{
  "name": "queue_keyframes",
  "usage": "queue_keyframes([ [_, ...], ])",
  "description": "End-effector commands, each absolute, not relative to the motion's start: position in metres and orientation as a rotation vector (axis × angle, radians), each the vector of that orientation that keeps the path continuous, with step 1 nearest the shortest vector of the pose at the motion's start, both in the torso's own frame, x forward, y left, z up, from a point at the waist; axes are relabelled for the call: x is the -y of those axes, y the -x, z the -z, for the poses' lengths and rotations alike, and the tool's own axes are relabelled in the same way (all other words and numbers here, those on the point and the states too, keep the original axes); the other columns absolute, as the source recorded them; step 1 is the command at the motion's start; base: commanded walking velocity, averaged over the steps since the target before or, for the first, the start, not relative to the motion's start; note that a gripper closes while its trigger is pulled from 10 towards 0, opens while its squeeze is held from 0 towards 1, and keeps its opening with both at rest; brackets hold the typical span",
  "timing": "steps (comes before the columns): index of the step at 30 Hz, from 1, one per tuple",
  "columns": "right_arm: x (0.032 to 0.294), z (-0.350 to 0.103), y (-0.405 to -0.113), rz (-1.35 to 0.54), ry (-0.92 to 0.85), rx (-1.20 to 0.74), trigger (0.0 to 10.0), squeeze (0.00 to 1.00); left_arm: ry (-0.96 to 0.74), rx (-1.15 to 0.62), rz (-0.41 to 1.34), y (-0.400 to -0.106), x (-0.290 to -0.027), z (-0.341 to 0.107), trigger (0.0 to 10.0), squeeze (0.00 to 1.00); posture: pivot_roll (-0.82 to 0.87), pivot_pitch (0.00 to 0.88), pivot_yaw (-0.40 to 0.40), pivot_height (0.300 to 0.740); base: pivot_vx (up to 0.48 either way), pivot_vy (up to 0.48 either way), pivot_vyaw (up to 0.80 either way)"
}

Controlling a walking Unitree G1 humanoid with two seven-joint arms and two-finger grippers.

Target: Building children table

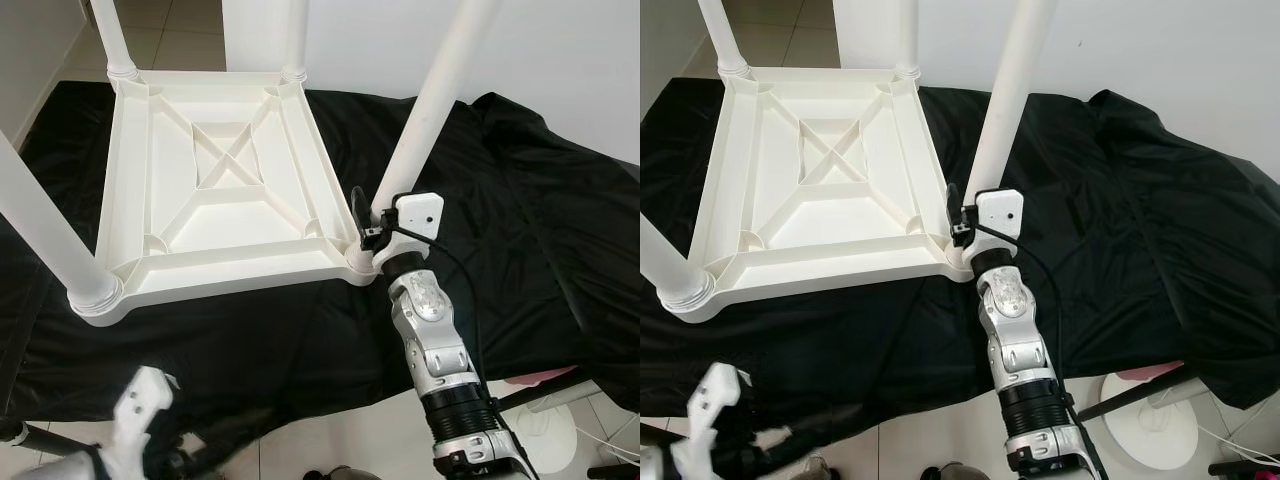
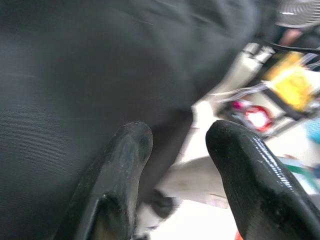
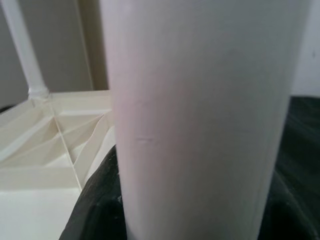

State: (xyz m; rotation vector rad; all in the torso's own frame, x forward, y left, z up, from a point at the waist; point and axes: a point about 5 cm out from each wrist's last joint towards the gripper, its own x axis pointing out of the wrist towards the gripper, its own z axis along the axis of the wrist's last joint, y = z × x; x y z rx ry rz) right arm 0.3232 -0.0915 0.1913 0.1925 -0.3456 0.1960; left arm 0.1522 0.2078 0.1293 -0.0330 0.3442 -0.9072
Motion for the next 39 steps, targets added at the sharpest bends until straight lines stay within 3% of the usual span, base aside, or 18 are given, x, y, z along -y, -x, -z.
queue_keyframes([
  [1, 0.095, -0.194, -0.324, -0.192, -0.253, 0.339, 10.0, 0.00, 0.016, -0.353, 0.874, -0.153, -0.216, -0.128, 10.0, 0.00, 0.14, 0.110, -0.128, 0.740, 0.000, 0.000, 0.00],
  [2, 0.099, -0.195, -0.326, -0.184, -0.344, 0.317, 10.0, 0.00, -0.007, -0.347, 0.812, -0.156, -0.232, -0.131, 10.0, 0.00, 0.14, 0.111, -0.129, 0.740, 0.000, 0.000, 0.00],
  [5, 0.103, -0.194, -0.327, -0.169, -0.426, 0.297, 10.0, 0.00, -0.028, -0.342, 0.749, -0.160, -0.249, -0.134, 10.0, 0.00, 0.14, 0.112, -0.131, 0.740, 0.000, 0.000, 0.00],
  [7, 0.103, -0.194, -0.327, -0.169, -0.426, 0.297, 10.0, 0.00, -0.028, -0.342, 0.749, -0.160, -0.249, -0.134, 10.0, 0.00, 0.14, 0.112, -0.131, 0.740, 0.000, 0.000, 0.00],
  [8, 0.110, -0.192, -0.329, -0.151, -0.552, 0.266, 10.0, 0.00, -0.072, -0.325, 0.621, -0.168, -0.278, -0.139, 10.0, 0.00, 0.14, 0.115, -0.128, 0.740, 0.000, 0.000, 0.00],
  [9, 0.110, -0.192, -0.329, -0.151, -0.552, 0.266, 10.0, 0.00, -0.072, -0.325, 0.621, -0.168, -0.278, -0.139, 10.0, 0.00, 0.14, 0.115, -0.128, 0.740, 0.000, 0.000, 0.00],
  [12, 0.113, -0.191, -0.330, -0.147, -0.694, 0.238, 10.0, 0.00, -0.103, -0.292, 0.437, -0.180, -0.313, -0.146, 10.0, 0.00, 0.13, 0.116, -0.125, 0.740, 0.000, 0.000, 0.00],
  [15, 0.114, -0.191, -0.330, -0.146, -0.726, 0.231, 10.0, 0.00, -0.113, -0.285, 0.390, -0.183, -0.321, -0.148, 10.0, 0.00, 0.13, 0.116, -0.125, 0.740, 0.000, 0.000, 0.00],
  [20, 0.117, -0.191, -0.329, -0.162, -0.948, 0.198, 10.0, 0.00, -0.162, -0.314, 0.105, -0.204, -0.354, -0.141, 10.0, 0.00, 0.12, 0.121, -0.116, 0.740, 0.000, 0.000, 0.00],
  [24, 0.117, -0.189, -0.327, -0.179, -0.989, 0.184, 10.0, 0.00, -0.173, -0.318, 0.063, -0.219, -0.351, -0.136, 10.0, 0.00, 0.12, 0.121, -0.115, 0.740, 0.000, 0.000, 0.00],
  [26, 0.118, -0.185, -0.327, -0.192, -1.074, 0.154, 10.0, 0.00, -0.170, -0.324, 0.009, -0.246, -0.344, -0.129, 10.0, 0.00, 0.12, 0.127, -0.115, 0.740, 0.000, 0.000, 0.00],
  [32, 0.118, -0.181, -0.325, -0.206, -1.148, 0.126, 10.0, 0.00, -0.153, -0.325, -0.073, -0.277, -0.337, -0.122, 10.0, 0.00, 0.12, 0.131, -0.113, 0.740, 0.000, 0.000, 0.00],
  [34, 0.118, -0.175, -0.323, -0.216, -1.214, 0.104, 10.0, 0.00, -0.164, -0.281, -0.089, -0.311, -0.320, -0.132, 10.0, 0.00, 0.11, 0.134, -0.103, 0.740, 0.000, 0.000, 0.00],
  [35, 0.118, -0.168, -0.319, -0.218, -1.261, 0.085, 10.0, 0.00, -0.168, -0.190, -0.042, -0.344, -0.293, -0.160, 10.0, 0.00, 0.10, 0.136, -0.098, 0.740, 0.000, 0.000, 0.00],
  [39, 0.119, -0.163, -0.316, -0.229, -1.295, 0.066, 10.0, 0.00, -0.160, -0.095, 0.010, -0.366, -0.272, -0.186, 10.0, 0.00, 0.10, 0.136, -0.098, 0.740, 0.000, 0.000, 0.00],
])
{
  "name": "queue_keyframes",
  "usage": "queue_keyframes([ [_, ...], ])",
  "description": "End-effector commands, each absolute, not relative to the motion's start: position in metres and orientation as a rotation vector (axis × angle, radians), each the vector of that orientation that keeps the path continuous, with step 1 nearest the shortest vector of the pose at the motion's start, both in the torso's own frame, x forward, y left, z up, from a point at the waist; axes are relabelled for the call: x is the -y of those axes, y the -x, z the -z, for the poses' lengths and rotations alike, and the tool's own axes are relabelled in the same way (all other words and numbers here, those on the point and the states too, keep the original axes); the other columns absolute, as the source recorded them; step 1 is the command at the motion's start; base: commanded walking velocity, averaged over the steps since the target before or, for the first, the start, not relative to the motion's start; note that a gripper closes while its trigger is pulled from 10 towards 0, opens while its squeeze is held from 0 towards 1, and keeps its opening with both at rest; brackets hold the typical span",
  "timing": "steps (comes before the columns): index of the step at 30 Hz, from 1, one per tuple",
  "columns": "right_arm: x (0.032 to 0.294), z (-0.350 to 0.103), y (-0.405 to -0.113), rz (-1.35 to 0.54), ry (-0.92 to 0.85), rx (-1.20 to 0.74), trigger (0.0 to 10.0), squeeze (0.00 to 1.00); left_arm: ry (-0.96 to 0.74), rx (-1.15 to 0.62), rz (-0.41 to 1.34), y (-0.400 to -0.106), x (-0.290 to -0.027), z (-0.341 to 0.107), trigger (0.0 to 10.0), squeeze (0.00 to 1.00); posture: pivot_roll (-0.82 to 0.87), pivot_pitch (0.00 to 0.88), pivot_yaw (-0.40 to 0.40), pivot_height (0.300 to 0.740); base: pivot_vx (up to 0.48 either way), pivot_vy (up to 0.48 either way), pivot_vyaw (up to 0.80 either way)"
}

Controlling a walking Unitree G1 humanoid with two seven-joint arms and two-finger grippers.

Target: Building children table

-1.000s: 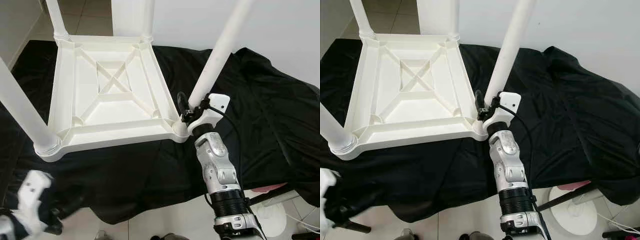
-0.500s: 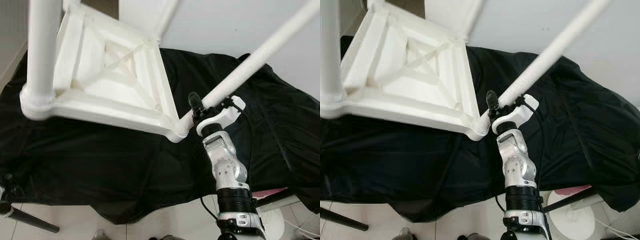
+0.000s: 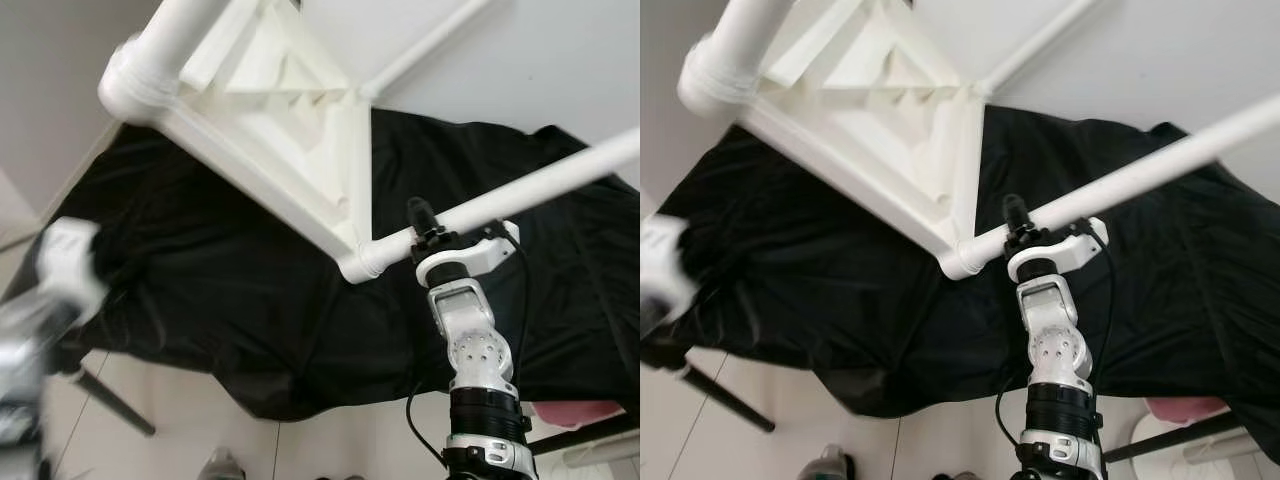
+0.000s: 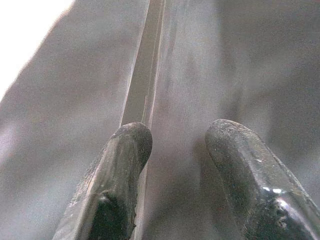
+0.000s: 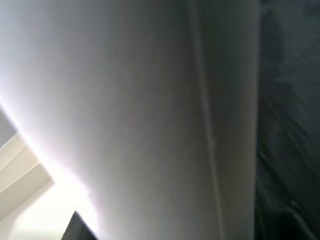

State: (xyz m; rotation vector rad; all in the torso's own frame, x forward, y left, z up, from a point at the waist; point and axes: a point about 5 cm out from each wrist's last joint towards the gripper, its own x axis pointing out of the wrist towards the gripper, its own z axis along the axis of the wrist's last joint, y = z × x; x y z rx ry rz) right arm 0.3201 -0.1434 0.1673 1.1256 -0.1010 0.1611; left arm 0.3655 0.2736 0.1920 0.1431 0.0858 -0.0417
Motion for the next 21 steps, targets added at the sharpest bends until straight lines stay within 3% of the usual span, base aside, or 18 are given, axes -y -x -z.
queue_keyframes([
  [1, 0.118, -0.162, -0.315, -0.229, -1.306, 0.061, 10.0, 0.00, -0.162, -0.067, 0.024, -0.372, -0.265, -0.196, 10.0, 0.00, 0.09, 0.138, -0.093, 0.740, 0.000, 0.000, 0.00],
  [7, 0.122, -0.144, -0.311, -0.206, -1.350, 0.030, 10.0, 0.00, -0.152, 0.082, 0.174, -0.399, -0.213, -0.255, 10.0, 0.00, 0.08, 0.142, -0.082, 0.740, 0.000, 0.000, 0.00],
  [11, 0.123, -0.136, -0.308, -0.193, -1.397, 0.016, 10.0, 0.00, -0.120, 0.129, 0.209, -0.406, -0.197, -0.271, 10.0, 0.00, 0.09, 0.143, -0.083, 0.740, 0.000, 0.000, 0.00],
  [14, 0.126, -0.126, -0.304, -0.173, -1.514, 0.005, 10.0, 0.00, -0.104, 0.182, 0.288, -0.413, -0.164, -0.289, 10.0, 0.00, 0.08, 0.146, -0.075, 0.740, 0.000, 0.000, 0.00],
  [17, 0.127, -0.125, -0.303, -0.171, -1.531, 0.002, 10.0, 0.00, -0.096, 0.190, 0.296, -0.414, -0.157, -0.292, 10.0, 0.00, 0.08, 0.146, -0.077, 0.740, 0.000, 0.000, 0.00],
  [19, 0.131, -0.109, -0.298, -0.117, -1.636, -0.024, 10.0, 0.00, -0.077, 0.251, 0.386, -0.412, -0.122, -0.311, 10.0, 0.00, 0.08, 0.151, -0.081, 0.740, 0.000, 0.000, 0.00],
  [21, 0.132, -0.103, -0.296, -0.095, -1.676, -0.028, 10.0, 0.00, -0.070, 0.272, 0.418, -0.410, -0.110, -0.318, 10.0, 0.00, 0.08, 0.153, -0.084, 0.740, 0.000, 0.000, 0.00],
])
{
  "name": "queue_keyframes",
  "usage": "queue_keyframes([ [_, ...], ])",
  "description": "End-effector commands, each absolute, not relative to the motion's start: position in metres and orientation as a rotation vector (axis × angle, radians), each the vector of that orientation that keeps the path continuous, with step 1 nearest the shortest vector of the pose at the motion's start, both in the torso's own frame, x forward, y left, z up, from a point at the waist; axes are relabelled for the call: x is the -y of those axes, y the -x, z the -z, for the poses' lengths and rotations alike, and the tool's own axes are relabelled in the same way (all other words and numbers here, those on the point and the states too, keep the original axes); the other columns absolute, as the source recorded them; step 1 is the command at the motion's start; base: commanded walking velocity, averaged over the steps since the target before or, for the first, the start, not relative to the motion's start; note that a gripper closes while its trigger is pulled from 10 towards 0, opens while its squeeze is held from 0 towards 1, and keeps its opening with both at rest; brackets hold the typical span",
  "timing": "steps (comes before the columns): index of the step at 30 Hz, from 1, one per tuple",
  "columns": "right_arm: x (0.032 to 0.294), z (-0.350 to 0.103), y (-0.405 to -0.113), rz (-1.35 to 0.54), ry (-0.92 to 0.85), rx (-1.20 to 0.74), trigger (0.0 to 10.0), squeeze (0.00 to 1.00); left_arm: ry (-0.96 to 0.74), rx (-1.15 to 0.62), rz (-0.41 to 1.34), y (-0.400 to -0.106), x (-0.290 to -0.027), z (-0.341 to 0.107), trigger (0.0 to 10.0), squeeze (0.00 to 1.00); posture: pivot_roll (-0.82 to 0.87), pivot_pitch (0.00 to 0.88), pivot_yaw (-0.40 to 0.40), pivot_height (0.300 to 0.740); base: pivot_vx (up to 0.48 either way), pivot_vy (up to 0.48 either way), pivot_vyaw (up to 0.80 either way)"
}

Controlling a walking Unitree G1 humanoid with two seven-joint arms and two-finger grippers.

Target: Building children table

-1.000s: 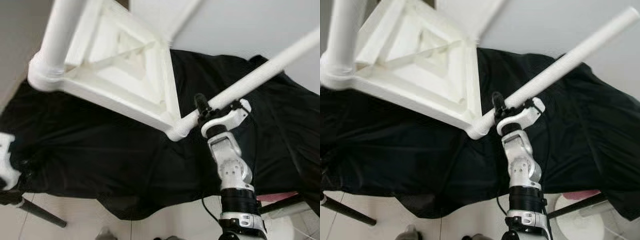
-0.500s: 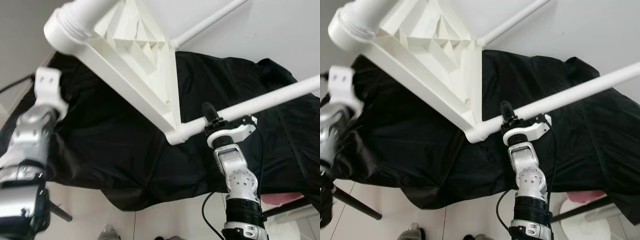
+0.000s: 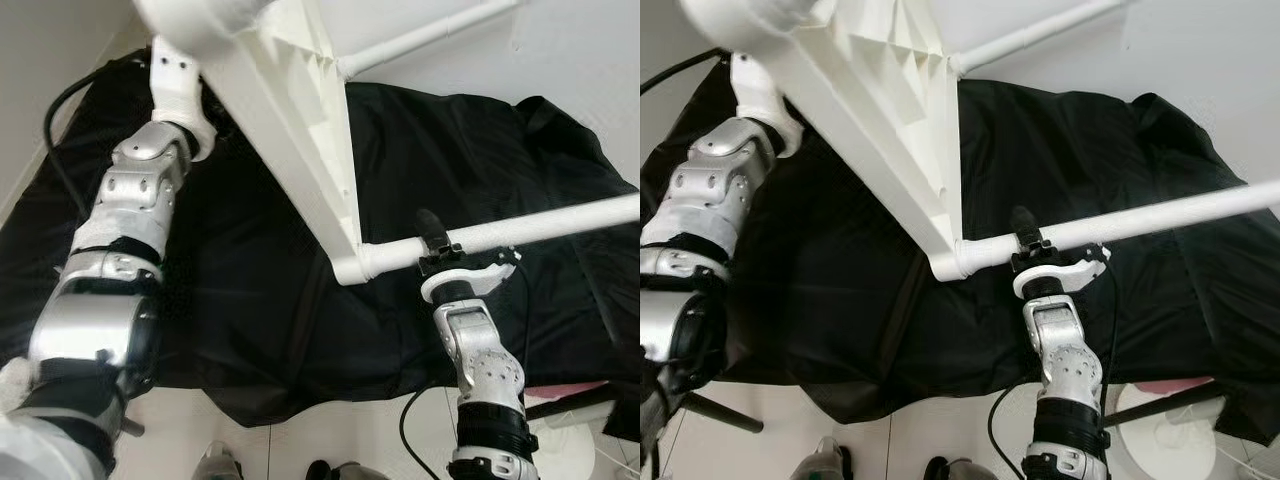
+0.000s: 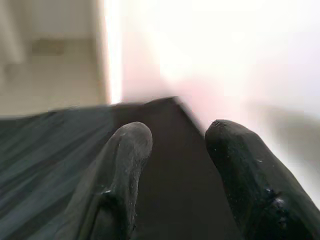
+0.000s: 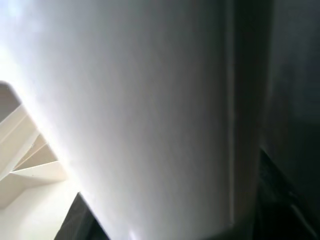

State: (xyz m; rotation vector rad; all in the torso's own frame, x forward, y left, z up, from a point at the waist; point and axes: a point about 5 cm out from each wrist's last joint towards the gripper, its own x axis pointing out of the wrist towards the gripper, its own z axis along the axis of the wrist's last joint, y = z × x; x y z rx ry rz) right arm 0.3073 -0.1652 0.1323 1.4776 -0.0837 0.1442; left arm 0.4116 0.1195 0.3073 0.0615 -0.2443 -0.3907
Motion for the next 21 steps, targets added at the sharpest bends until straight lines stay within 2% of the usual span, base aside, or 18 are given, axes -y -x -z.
queue_keyframes([
  [1, 0.133, -0.101, -0.294, -0.083, -1.699, -0.027, 10.0, 0.00, -0.061, 0.289, 0.450, -0.408, -0.100, -0.324, 10.0, 0.00, 0.08, 0.154, -0.086, 0.740, 0.000, 0.000, 0.00],
  [2, 0.134, -0.100, -0.293, -0.079, -1.704, -0.024, 10.0, 0.00, -0.056, 0.295, 0.465, -0.406, -0.095, -0.327, 10.0, 0.00, 0.08, 0.156, -0.086, 0.740, 0.000, 0.000, 0.00],
  [3, 0.134, -0.099, -0.290, -0.080, -1.695, -0.028, 10.0, 0.07, -0.070, 0.308, 0.481, -0.404, -0.088, -0.332, 10.0, 0.00, 0.08, 0.158, -0.086, 0.740, 0.000, 0.000, 0.00],
  [6, 0.134, -0.098, -0.287, -0.084, -1.682, -0.036, 10.0, 0.07, -0.090, 0.322, 0.495, -0.403, -0.082, -0.337, 10.0, 0.00, 0.08, 0.158, -0.086, 0.740, 0.000, 0.000, 0.00],
  [7, 0.136, -0.097, -0.282, -0.066, -1.689, -0.036, 10.0, 1.00, -0.117, 0.340, 0.500, -0.402, -0.077, -0.342, 10.0, 0.00, 0.09, 0.166, -0.089, 0.740, 0.000, 0.000, 0.00],
  [12, 0.146, -0.091, -0.264, 0.001, -1.740, -0.059, 10.0, 1.00, -0.140, 0.364, 0.498, -0.402, -0.066, -0.354, 10.0, 0.00, 0.09, 0.169, -0.089, 0.740, 0.000, 0.000, 0.00],
  [15, 0.162, -0.093, -0.241, -0.002, -1.771, -0.027, 10.0, 1.00, -0.142, 0.407, 0.523, -0.397, -0.056, -0.369, 10.0, 0.00, 0.08, 0.191, -0.084, 0.740, 0.000, 0.000, 0.00],
  [16, 0.173, -0.090, -0.221, 0.019, -1.772, -0.043, 10.0, 0.64, -0.133, 0.428, 0.540, -0.394, -0.049, -0.379, 10.0, 0.00, 0.07, 0.201, -0.076, 0.740, 0.000, 0.000, 0.00],
  [17, 0.173, -0.090, -0.221, 0.019, -1.772, -0.043, 10.0, 0.64, -0.133, 0.428, 0.540, -0.394, -0.049, -0.379, 10.0, 0.00, 0.07, 0.201, -0.076, 0.740, 0.000, 0.000, 0.00],
  [18, 0.178, -0.086, -0.208, 0.022, -1.752, -0.058, 10.0, 0.00, -0.153, 0.449, 0.551, -0.391, -0.044, -0.384, 10.0, 0.00, 0.07, 0.202, -0.074, 0.740, 0.000, 0.000, 0.00],
  [21, 0.181, -0.085, -0.198, 0.021, -1.733, -0.064, 10.0, 0.00, -0.169, 0.462, 0.553, -0.390, -0.041, -0.386, 10.0, 0.00, 0.06, 0.211, -0.061, 0.740, 0.000, 0.000, 0.00],
])
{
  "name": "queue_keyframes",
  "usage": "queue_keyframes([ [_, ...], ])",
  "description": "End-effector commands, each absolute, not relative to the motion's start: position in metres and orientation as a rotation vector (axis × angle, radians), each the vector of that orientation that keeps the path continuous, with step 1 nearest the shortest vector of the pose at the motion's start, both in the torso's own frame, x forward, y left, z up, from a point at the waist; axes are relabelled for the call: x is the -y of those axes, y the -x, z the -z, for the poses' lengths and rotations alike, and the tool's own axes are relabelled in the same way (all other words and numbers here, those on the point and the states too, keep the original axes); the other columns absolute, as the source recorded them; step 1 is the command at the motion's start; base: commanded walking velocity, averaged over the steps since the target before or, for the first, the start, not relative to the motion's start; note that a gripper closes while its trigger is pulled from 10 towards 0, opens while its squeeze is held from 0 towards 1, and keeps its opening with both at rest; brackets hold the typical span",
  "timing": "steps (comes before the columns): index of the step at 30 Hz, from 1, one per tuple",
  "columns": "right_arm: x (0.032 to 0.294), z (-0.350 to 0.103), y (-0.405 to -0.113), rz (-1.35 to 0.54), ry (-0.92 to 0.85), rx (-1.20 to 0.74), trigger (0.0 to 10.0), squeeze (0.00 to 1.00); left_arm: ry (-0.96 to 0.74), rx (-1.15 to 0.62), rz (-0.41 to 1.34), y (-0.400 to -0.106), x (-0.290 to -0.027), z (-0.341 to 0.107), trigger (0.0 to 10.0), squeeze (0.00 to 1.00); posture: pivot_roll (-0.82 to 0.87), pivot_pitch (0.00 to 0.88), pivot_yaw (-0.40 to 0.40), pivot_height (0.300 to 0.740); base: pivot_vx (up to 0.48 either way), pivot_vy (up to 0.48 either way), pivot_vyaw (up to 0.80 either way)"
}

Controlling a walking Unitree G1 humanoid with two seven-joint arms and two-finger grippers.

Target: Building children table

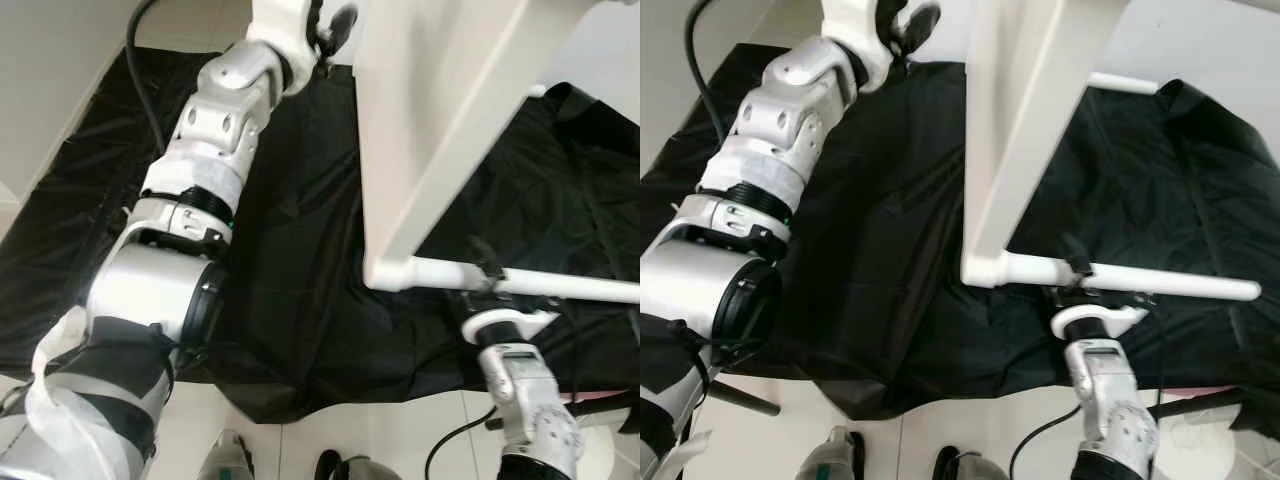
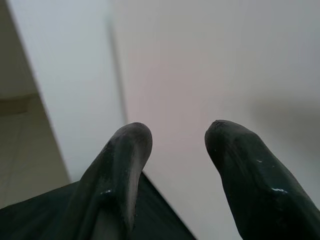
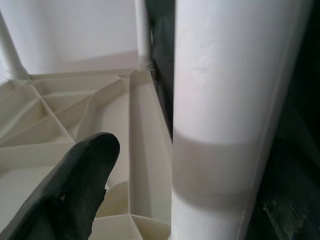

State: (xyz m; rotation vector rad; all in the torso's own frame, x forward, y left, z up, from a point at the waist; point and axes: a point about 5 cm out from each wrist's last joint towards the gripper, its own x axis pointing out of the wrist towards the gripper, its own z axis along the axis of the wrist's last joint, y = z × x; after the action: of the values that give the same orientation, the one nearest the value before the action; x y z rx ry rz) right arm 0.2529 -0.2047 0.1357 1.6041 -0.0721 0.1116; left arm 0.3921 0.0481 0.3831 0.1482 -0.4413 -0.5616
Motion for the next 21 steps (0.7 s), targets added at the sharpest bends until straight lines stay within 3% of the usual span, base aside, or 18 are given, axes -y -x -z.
queue_keyframes([
  [1, 0.181, -0.085, -0.198, 0.021, -1.733, -0.064, 10.0, 0.00, -0.169, 0.462, 0.553, -0.390, -0.041, -0.386, 10.0, 0.00, 0.06, 0.211, -0.061, 0.740, 0.000, 0.000, 0.00],
  [5, 0.186, -0.073, -0.155, 0.035, -1.762, -0.115, 10.0, 0.00, -0.173, 0.463, 0.578, -0.389, -0.032, -0.391, 10.0, 0.00, 0.04, 0.219, -0.038, 0.740, 0.000, 0.000, 0.00],
  [12, 0.185, -0.077, -0.134, -0.059, -1.735, -0.130, 10.0, 0.00, -0.178, 0.472, 0.586, -0.388, -0.028, -0.394, 10.0, 0.00, 0.02, 0.223, -0.028, 0.740, 0.000, 0.000, 0.00],
  [14, 0.189, -0.051, -0.107, 0.045, -1.652, -0.253, 10.0, 0.00, -0.174, 0.484, 0.586, -0.387, -0.025, -0.398, 10.0, 0.00, 0.01, 0.224, -0.026, 0.740, 0.000, 0.000, 0.00],
  [21, 0.189, -0.053, -0.104, -0.035, -1.670, -0.181, 10.0, 0.00, -0.165, 0.493, 0.590, -0.387, -0.024, -0.402, 10.0, 0.00, 0.00, 0.226, -0.017, 0.740, 0.000, 0.000, 0.00],
])
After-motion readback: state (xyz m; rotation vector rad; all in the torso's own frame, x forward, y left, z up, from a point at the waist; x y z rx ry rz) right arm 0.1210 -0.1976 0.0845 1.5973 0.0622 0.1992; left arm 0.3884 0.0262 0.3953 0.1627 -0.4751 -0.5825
